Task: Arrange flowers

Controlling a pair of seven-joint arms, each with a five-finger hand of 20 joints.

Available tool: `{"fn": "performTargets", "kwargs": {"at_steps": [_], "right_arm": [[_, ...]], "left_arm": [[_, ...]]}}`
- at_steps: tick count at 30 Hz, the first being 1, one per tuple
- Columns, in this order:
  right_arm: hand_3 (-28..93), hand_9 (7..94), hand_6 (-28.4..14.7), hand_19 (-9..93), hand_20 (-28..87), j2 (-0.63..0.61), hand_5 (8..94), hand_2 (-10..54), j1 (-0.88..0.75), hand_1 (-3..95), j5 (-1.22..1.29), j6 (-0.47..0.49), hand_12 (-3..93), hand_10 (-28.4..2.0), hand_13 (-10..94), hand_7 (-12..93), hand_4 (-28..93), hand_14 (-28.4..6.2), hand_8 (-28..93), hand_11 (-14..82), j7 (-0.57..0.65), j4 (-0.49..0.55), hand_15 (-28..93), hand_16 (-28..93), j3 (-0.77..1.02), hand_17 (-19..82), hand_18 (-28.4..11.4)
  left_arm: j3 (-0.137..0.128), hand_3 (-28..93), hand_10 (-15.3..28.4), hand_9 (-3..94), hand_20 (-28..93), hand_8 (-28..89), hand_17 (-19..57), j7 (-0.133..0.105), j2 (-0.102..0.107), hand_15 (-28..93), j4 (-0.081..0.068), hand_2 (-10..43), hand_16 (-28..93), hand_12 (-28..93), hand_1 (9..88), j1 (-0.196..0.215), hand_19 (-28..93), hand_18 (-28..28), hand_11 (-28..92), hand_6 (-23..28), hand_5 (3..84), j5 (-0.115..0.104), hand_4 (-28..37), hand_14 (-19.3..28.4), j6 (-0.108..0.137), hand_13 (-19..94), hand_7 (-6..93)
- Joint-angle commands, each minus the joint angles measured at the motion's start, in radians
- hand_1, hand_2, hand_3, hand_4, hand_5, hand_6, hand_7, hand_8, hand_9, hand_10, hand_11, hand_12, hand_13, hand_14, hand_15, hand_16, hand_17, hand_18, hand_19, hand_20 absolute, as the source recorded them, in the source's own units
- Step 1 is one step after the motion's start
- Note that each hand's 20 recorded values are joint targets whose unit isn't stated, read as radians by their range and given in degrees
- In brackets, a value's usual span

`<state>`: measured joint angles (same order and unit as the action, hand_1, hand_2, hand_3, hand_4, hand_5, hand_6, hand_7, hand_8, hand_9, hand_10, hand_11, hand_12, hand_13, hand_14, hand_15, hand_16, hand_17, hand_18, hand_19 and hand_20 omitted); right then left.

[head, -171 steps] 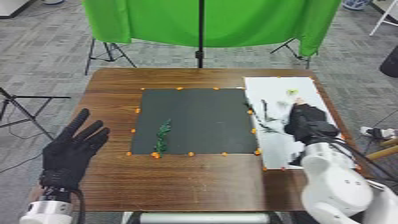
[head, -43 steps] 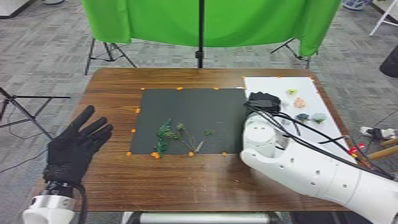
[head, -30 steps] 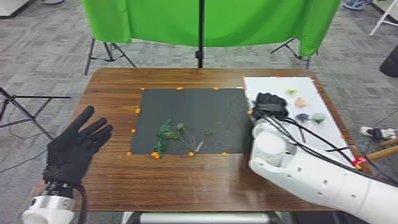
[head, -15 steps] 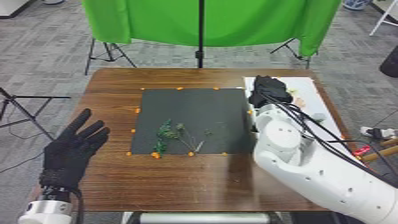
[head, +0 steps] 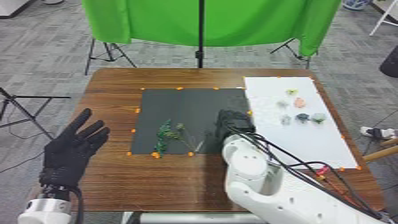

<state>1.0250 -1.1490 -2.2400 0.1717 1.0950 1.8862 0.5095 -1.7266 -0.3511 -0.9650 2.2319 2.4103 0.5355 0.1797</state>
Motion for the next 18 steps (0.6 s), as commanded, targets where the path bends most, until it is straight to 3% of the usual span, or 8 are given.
{"fn": "performTargets", "kwargs": {"at_steps": [1, 6, 15, 16, 17, 18], "right_arm": [[70, 90.5, -3.4, 93, 44, 0.001, 90.9, -9.5, -0.017, 53.0, -0.005, 0.032, 19.9, -11.1, 83, 22, -28, -9.5, 11, 48.0, 0.036, -0.006, 74, 20, 0.000, 42, -25.4], [67, 89.2, -3.4, 93, 44, -0.008, 89.6, -9.5, -0.008, 50.0, -0.013, 0.029, 19.8, -11.5, 82, 22, -28, -10.1, 9, 47.7, 0.035, -0.004, 74, 20, -0.006, 42, -26.0], [69, 87.5, -3.0, 93, 43, -0.029, 88.2, -9.5, 0.007, 42.6, -0.012, 0.045, 19.7, -12.1, 81, 20, -28, -10.4, 4, 47.4, 0.029, 0.011, 74, 19, -0.003, 40, -26.4], [69, 87.3, -3.0, 93, 42, -0.031, 87.8, -9.5, 0.003, 42.6, -0.008, 0.041, 19.7, -12.2, 81, 20, -28, -10.4, 3, 47.3, 0.031, 0.014, 74, 19, 0.003, 40, -26.5], [69, 87.2, -2.9, 93, 42, -0.032, 87.7, -9.5, 0.005, 42.2, -0.010, 0.034, 19.7, -12.3, 81, 20, -28, -10.4, 1, 47.2, 0.027, 0.014, 74, 19, 0.004, 40, -26.6], [69, 87.1, -2.6, 93, 42, -0.034, 87.7, -9.5, -0.002, 40.8, -0.010, 0.033, 19.6, -12.4, 80, 21, -28, -10.6, -7, 47.2, 0.028, 0.018, 74, 19, 0.013, 40, -26.6]], "left_arm": [[-0.005, 81, 19.3, 32.4, 4, -10, -12.1, 0.029, -0.019, 41, -0.002, 5.7, -8, 9, 22.8, 0.009, 51, 24.4, 18, 6.4, 32.8, 0.012, -26.5, 27.1, -0.016, 21, 10.8], [-0.005, 81, 19.3, 32.4, 4, -10, -12.1, 0.025, -0.021, 41, -0.002, 5.7, -8, 9, 22.9, 0.009, 51, 24.4, 18, 6.5, 32.8, 0.015, -26.6, 27.1, -0.013, 21, 10.6], [0.002, 81, 19.3, 32.5, 4, -10, -12.1, -0.007, 0.004, 41, 0.000, 5.8, -8, 9, 23.0, 0.021, 51, 24.4, 18, 6.5, 32.9, -0.003, -26.3, 27.0, 0.001, 21, 10.8], [0.001, 81, 19.3, 32.5, 4, -10, -12.1, 0.000, 0.003, 41, -0.001, 5.8, -8, 9, 23.0, 0.017, 51, 24.4, 18, 6.5, 32.9, -0.001, -26.3, 27.0, -0.003, 21, 10.8], [0.004, 81, 19.3, 32.5, 4, -10, -12.1, -0.014, 0.012, 41, 0.001, 5.9, -8, 9, 23.1, 0.023, 51, 24.4, 18, 6.5, 32.9, -0.008, -26.2, 27.0, 0.004, 21, 10.8], [0.003, 81, 19.3, 32.5, 4, -10, -12.1, -0.003, 0.005, 41, -0.001, 5.9, -8, 9, 23.1, 0.018, 51, 24.4, 18, 6.5, 32.9, -0.003, -26.1, 27.0, -0.001, 21, 10.8]]}}
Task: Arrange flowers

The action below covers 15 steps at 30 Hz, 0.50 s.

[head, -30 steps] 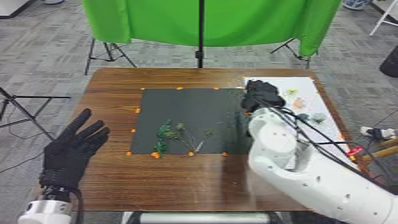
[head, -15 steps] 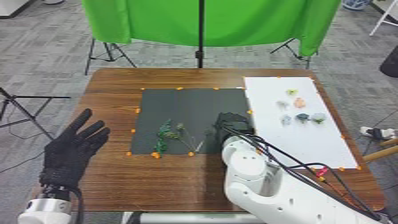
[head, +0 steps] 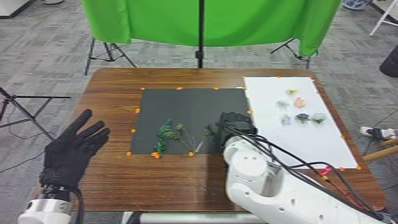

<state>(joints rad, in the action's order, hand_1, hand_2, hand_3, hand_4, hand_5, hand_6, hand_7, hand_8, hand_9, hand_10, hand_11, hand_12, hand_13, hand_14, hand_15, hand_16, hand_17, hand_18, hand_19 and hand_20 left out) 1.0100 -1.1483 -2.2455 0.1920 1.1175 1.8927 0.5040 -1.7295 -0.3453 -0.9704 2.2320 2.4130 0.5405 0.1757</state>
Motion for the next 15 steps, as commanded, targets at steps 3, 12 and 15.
{"fn": "performTargets", "kwargs": {"at_steps": [3, 12, 15], "right_arm": [[69, 87.0, -2.5, 93, 42, -0.029, 87.7, -9.5, -0.011, 39.3, -0.003, 0.002, 19.6, -12.5, 80, 21, -28, -10.7, -10, 47.2, 0.005, 0.031, 75, 19, 0.040, 40, -26.8], [68, 87.7, -2.8, 93, 43, -0.104, 88.8, -9.5, -0.044, 37.3, 0.000, -0.108, 19.9, -12.9, 81, 21, -28, -10.7, -11, 47.4, -0.030, 0.115, 75, 19, 0.143, 40, -27.4], [69, 82.0, -3.6, 91, 35, -0.162, 82.6, -9.5, -0.068, 36.9, 0.078, -0.156, 18.8, -14.3, 74, 19, -26, -12.3, -11, 44.0, -0.086, 0.138, 73, 18, 0.230, 34, -27.8]], "left_arm": [[0.007, 81, 19.3, 32.5, 4, -10, -12.1, -0.011, 0.006, 41, 0.000, 6.0, -8, 9, 23.1, 0.018, 51, 24.4, 18, 6.5, 32.9, -0.007, -26.0, 27.0, 0.004, 21, 10.7], [0.004, 81, 19.3, 32.4, 4, -10, -12.1, -0.017, 0.001, 41, -0.002, 6.0, -9, 9, 23.2, 0.018, 51, 24.3, 18, 6.6, 33.1, -0.009, -25.9, 27.1, 0.005, 21, 10.7], [0.000, 81, 19.3, 32.4, 4, -10, -12.1, -0.014, -0.007, 41, -0.002, 6.0, -9, 9, 23.2, 0.013, 51, 24.3, 18, 6.6, 33.0, -0.007, -26.1, 27.1, 0.002, 20, 10.7]]}}
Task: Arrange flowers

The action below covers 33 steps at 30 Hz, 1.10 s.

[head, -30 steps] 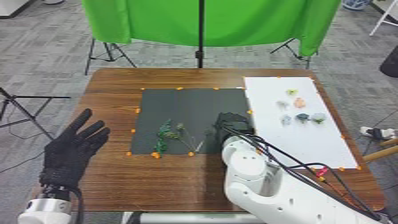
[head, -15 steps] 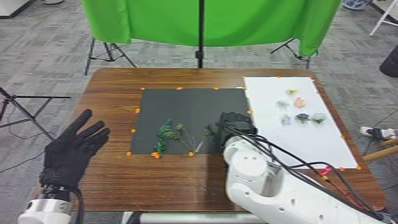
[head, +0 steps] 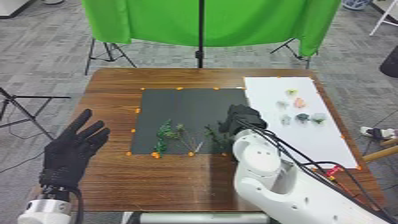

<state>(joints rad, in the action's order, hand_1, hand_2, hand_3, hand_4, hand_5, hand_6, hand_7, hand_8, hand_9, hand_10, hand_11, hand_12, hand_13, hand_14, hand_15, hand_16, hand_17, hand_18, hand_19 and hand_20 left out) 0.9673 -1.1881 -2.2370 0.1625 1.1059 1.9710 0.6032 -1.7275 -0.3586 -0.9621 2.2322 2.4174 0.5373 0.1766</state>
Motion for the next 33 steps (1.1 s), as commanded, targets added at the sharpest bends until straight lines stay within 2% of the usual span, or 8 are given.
{"fn": "performTargets", "kwargs": {"at_steps": [1, 7, 8, 15, 21, 26, 27, 33], "right_arm": [[70, 77.3, -4.0, 90, 34, -0.140, 77.8, -9.5, -0.023, 36.9, 0.086, -0.153, 18.5, -15.4, 69, 18, -26, -13.7, -11, 43.7, -0.068, 0.057, 74, 18, 0.139, 31, -27.7], [76, 66.2, -5.2, 86, 35, -0.264, 64.0, -9.5, 0.004, 37.3, 0.112, -0.223, 16.2, -17.3, 59, 15, -26, -15.7, -12, 43.4, -0.118, -0.004, 75, 15, 0.169, 26, -27.1], [76, 66.1, -5.1, 86, 35, -0.274, 63.5, -9.5, -0.001, 38.5, 0.115, -0.184, 16.0, -17.3, 59, 15, -27, -15.6, -12, 43.5, -0.108, -0.012, 75, 14, 0.186, 26, -26.9], [78, 65.1, -4.4, 84, 35, -0.357, 60.9, -9.5, -0.050, 40.2, 0.120, -0.163, 15.8, -16.8, 58, 15, -28, -14.7, -12, 43.7, -0.086, -0.068, 75, 13, 0.212, 25, -26.4], [77, 64.5, -4.1, 84, 36, -0.354, 60.2, -9.5, -0.076, 39.1, 0.151, -0.135, 15.8, -16.7, 58, 15, -28, -14.5, -12, 44.1, -0.069, -0.098, 75, 13, 0.206, 25, -26.6], [76, 64.1, -3.9, 83, 37, -0.323, 59.5, -9.5, -0.024, 37.6, 0.134, -0.134, 15.7, -16.9, 58, 15, -28, -14.4, -12, 44.1, -0.062, -0.132, 75, 13, 0.135, 25, -27.0], [75, 64.0, -3.9, 83, 37, -0.320, 59.2, -9.5, -0.020, 37.2, 0.129, -0.137, 15.7, -17.0, 58, 15, -28, -14.5, -12, 44.0, -0.054, -0.134, 75, 13, 0.126, 25, -27.1], [74, 62.6, -4.2, 81, 37, -0.292, 53.5, -9.5, 0.023, 36.3, 0.106, -0.146, 15.0, -17.7, 58, 13, -28, -15.2, -12, 41.5, -0.044, -0.164, 75, 13, 0.062, 25, -28.3]], "left_arm": [[-0.003, 81, 19.3, 32.4, 4, -10, -12.1, 0.004, -0.019, 41, -0.003, 6.0, -9, 9, 23.2, 0.007, 51, 24.3, 18, 6.6, 33.0, 0.001, -26.2, 27.1, 0.000, 20, 10.7], [0.007, 81, 19.3, 32.4, 4, -10, -12.1, 0.006, -0.016, 41, -0.001, 6.0, -9, 9, 23.1, 0.005, 51, 24.4, 18, 6.7, 33.0, -0.001, -26.3, 27.1, -0.003, 20, 10.7], [0.008, 81, 19.3, 32.4, 4, -10, -12.1, 0.009, -0.019, 41, -0.002, 6.0, -9, 9, 23.1, 0.004, 51, 24.4, 18, 6.7, 33.0, -0.001, -26.4, 27.1, -0.003, 20, 10.6], [0.006, 81, 19.3, 32.4, 4, -10, -12.1, 0.005, -0.020, 41, -0.001, 6.1, -8, 9, 23.1, -0.003, 51, 24.3, 18, 6.6, 33.0, -0.003, -26.4, 27.0, 0.003, 20, 10.7], [0.008, 81, 19.4, 32.5, 4, -10, -12.1, 0.011, -0.026, 41, -0.002, 6.0, -8, 9, 23.1, 0.001, 51, 24.3, 18, 6.6, 32.9, -0.001, -26.3, 27.1, 0.001, 20, 10.8], [0.012, 81, 19.4, 32.4, 4, -10, -12.2, 0.006, -0.020, 41, -0.003, 6.0, -9, 9, 23.0, 0.000, 51, 24.3, 18, 6.5, 32.9, -0.008, -26.3, 27.1, 0.005, 20, 10.8], [0.011, 81, 19.4, 32.4, 4, -10, -12.1, 0.018, -0.023, 41, -0.006, 6.0, -9, 9, 23.1, -0.007, 51, 24.3, 18, 6.5, 32.8, -0.004, -26.3, 27.1, -0.001, 21, 10.8], [0.011, 81, 19.4, 32.4, 4, -10, -12.1, 0.031, -0.036, 41, -0.008, 6.0, -9, 9, 23.1, -0.011, 51, 24.3, 18, 6.6, 32.8, 0.007, -26.2, 27.0, -0.010, 21, 10.8]]}}
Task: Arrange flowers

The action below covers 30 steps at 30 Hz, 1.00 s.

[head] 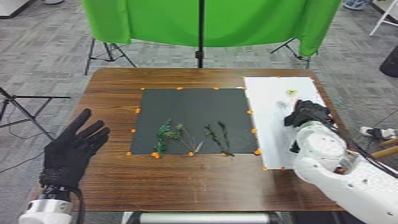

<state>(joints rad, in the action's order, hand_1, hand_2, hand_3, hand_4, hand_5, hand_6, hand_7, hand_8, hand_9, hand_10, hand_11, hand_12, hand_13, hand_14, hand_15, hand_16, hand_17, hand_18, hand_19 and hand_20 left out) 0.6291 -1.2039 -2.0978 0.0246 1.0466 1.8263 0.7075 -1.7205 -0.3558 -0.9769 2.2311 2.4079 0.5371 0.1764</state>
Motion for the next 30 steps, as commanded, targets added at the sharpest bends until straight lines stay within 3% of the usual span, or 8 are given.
{"fn": "performTargets", "kwargs": {"at_steps": [1, 7, 9, 11, 15, 22, 29, 30], "right_arm": [[74, 62.7, -4.1, 81, 37, 0.051, 53.1, -9.5, 0.043, 36.3, -0.039, -0.003, 14.8, -17.7, 58, 13, -28, -15.3, -12, 41.2, 0.014, -0.025, 75, 13, -0.052, 25, -28.3], [74, 66.4, -1.5, 80, 37, 0.070, 57.0, -9.5, 0.070, 37.8, -0.051, -0.017, 14.3, -16.6, 61, 14, -28, -14.5, -12, 38.8, 0.028, -0.069, 72, 12, -0.126, 25, -28.4], [75, 69.9, 0.0, 81, 37, 0.067, 62.7, -9.5, 0.066, 40.8, -0.063, -0.028, 14.8, -15.1, 63, 14, -28, -13.3, -13, 37.8, 0.025, -0.080, 71, 13, -0.142, 26, -28.3], [70, 78.5, 0.9, 81, 36, 0.058, 71.7, -9.5, 0.061, 48.9, -0.084, -0.049, 24.6, -10.5, 68, 15, -28, -11.0, -6, 26.7, 0.024, -0.084, 67, 15, -0.159, 28, -27.2], [64, 90.8, 2.0, 82, 36, 0.042, 85.6, -9.5, 0.034, 57.9, -0.146, -0.083, 32.4, -7.7, 77, 17, -28, -6.6, 1, 19.7, 0.008, -0.071, 62, 21, -0.153, 32, -23.9], [65, 92.6, 1.6, 84, 36, 0.043, 87.8, -9.5, 0.037, 58.9, -0.176, -0.167, 32.1, -6.9, 80, 16, -28, -5.6, 1, 23.1, -0.046, 0.031, 63, 21, -0.115, 33, -22.2], [66, 92.5, 1.5, 84, 36, 0.170, 87.8, -9.5, 0.140, 58.2, -0.157, -0.215, 32.3, -7.3, 80, 16, -28, -5.8, 2, 24.0, -0.168, 0.104, 64, 21, -0.183, 33, -22.1], [66, 92.4, 1.4, 84, 36, 0.192, 87.8, -9.5, 0.154, 58.1, -0.148, -0.215, 32.2, -7.3, 80, 16, -28, -5.9, 2, 24.1, -0.178, 0.112, 64, 22, -0.198, 32, -22.1]], "left_arm": [[0.005, 81, 19.4, 32.5, 4, -10, -12.1, 0.032, -0.024, 41, -0.007, 6.0, -9, 9, 23.2, -0.002, 51, 24.3, 18, 6.6, 32.8, 0.009, -26.3, 27.0, -0.012, 20, 10.7], [0.005, 81, 19.4, 32.4, 4, -10, -12.2, 0.039, -0.024, 41, -0.009, 6.1, -9, 9, 23.2, -0.007, 51, 24.3, 18, 6.6, 32.8, 0.008, -26.1, 27.1, -0.014, 20, 10.7], [0.004, 81, 19.3, 32.4, 4, -10, -12.2, 0.039, -0.021, 41, -0.008, 6.1, -9, 9, 23.2, -0.005, 51, 24.3, 18, 6.6, 32.8, 0.008, -26.1, 27.0, -0.013, 21, 10.8], [0.006, 81, 19.3, 32.4, 4, -10, -12.2, 0.038, -0.020, 41, -0.011, 6.0, -9, 9, 23.2, -0.006, 51, 24.3, 18, 6.6, 32.8, 0.004, -26.1, 27.1, -0.013, 20, 10.8], [0.000, 81, 19.3, 32.4, 4, -10, -12.2, 0.042, -0.025, 41, -0.007, 6.0, -9, 9, 23.1, 0.003, 52, 24.3, 18, 6.6, 32.9, 0.007, -26.1, 27.1, -0.014, 20, 10.7], [-0.012, 81, 19.4, 32.4, 4, -10, -12.2, 0.031, -0.021, 41, -0.005, 5.9, -9, 9, 23.1, 0.019, 52, 24.3, 18, 6.7, 33.0, 0.004, -26.1, 27.1, -0.011, 21, 10.8], [-0.025, 81, 19.4, 32.4, 4, -10, -12.2, 0.008, -0.012, 41, -0.005, 5.8, -9, 9, 22.9, 0.018, 51, 24.3, 18, 6.7, 33.0, -0.004, -26.5, 27.1, -0.009, 20, 10.8], [-0.029, 81, 19.3, 32.4, 4, -10, -12.2, 0.019, -0.017, 41, -0.005, 5.8, -9, 9, 22.9, 0.012, 52, 24.4, 18, 6.7, 33.0, 0.001, -26.5, 27.1, -0.013, 20, 10.7]]}}
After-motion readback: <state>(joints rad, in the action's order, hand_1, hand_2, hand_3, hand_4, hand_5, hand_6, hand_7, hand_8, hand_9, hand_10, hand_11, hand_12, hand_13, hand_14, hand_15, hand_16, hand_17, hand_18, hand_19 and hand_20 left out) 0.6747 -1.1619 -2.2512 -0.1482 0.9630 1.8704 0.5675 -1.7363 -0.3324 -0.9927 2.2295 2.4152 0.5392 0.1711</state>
